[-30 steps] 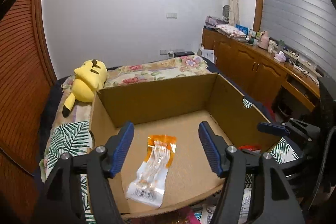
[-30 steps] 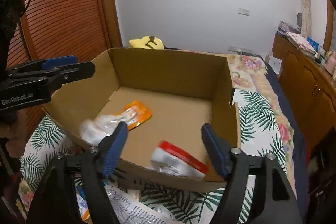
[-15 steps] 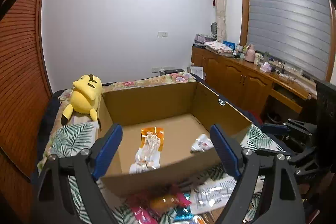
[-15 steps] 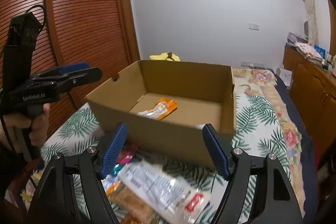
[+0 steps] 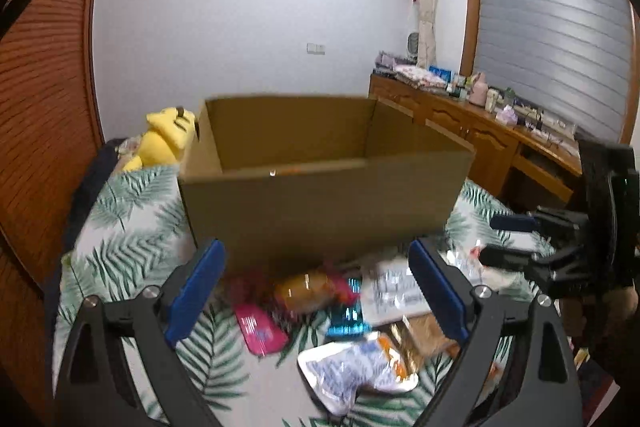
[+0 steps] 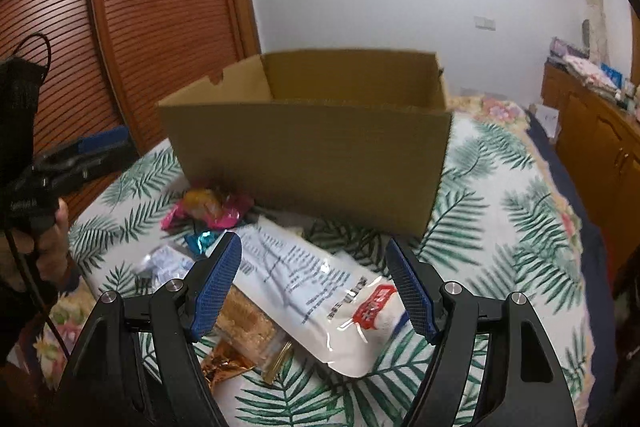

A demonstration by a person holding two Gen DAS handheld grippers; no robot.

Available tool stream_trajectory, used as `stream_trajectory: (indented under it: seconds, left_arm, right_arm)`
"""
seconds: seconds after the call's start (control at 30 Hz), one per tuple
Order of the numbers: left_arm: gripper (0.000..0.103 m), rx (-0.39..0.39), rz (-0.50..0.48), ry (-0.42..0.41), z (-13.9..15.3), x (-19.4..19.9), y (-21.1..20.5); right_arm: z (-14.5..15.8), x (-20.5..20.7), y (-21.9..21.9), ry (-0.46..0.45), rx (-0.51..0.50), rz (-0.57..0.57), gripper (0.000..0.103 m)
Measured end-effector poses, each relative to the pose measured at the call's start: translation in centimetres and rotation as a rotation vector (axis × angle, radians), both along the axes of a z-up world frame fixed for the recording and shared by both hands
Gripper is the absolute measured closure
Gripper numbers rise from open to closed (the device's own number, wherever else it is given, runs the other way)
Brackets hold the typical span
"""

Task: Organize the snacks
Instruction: 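Move both tools back to the snack pile in front of the box, then grasp the small white-and-orange pouch with the left tool while the right tool grasps the large white bag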

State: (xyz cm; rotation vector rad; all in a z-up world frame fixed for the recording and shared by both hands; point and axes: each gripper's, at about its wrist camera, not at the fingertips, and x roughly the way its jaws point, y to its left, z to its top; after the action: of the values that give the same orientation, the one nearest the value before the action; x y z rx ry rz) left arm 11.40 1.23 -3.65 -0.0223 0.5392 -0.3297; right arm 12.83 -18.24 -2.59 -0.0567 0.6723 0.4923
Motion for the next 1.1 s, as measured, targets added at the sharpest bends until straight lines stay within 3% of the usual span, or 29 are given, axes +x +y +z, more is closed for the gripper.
stream_trajectory:
  seconds: [0.13, 0.5, 0.63, 0.77, 0.87, 1.1]
  left_arm:
    - [0.009, 0.034, 0.005, 0.042, -2.2, -0.4, -0.7]
    - [0.007, 0.03, 0.079, 0.148, -5.6, -1.2, -0.7]
    - [0.001, 0.039, 0.065, 0.12, -5.9, -2.2, -0.8]
    - [0.001, 0.118, 0.033, 0.081, -6.1, -3.2, -1.8]
    - [0.001, 0.133, -0.007, 0.069, -6.2, -3.7, -2.1]
    - [0.001, 0.148, -0.061, 0.088, -6.3, -3.9, -1.8]
  right_arm:
    - [-1.4, 0.7, 0.7, 0.02, -0.026, 0.027, 0.027]
    - [-3.5, 1.0, 1.2, 0.061, -0.041, 0.034, 0.026]
    - [-3.4, 0.7, 1.0, 0.064, -0.029, 0.028, 0.027]
    - [-3.4, 0.5, 1.2, 0.064, -0.034, 0.029, 0.026]
    - [-3.4, 0.4, 1.3, 0.061, -0.038, 0.032, 0.026]
    - [-3.2, 0.0, 1.5, 0.058, -0.04, 0.041, 0.027]
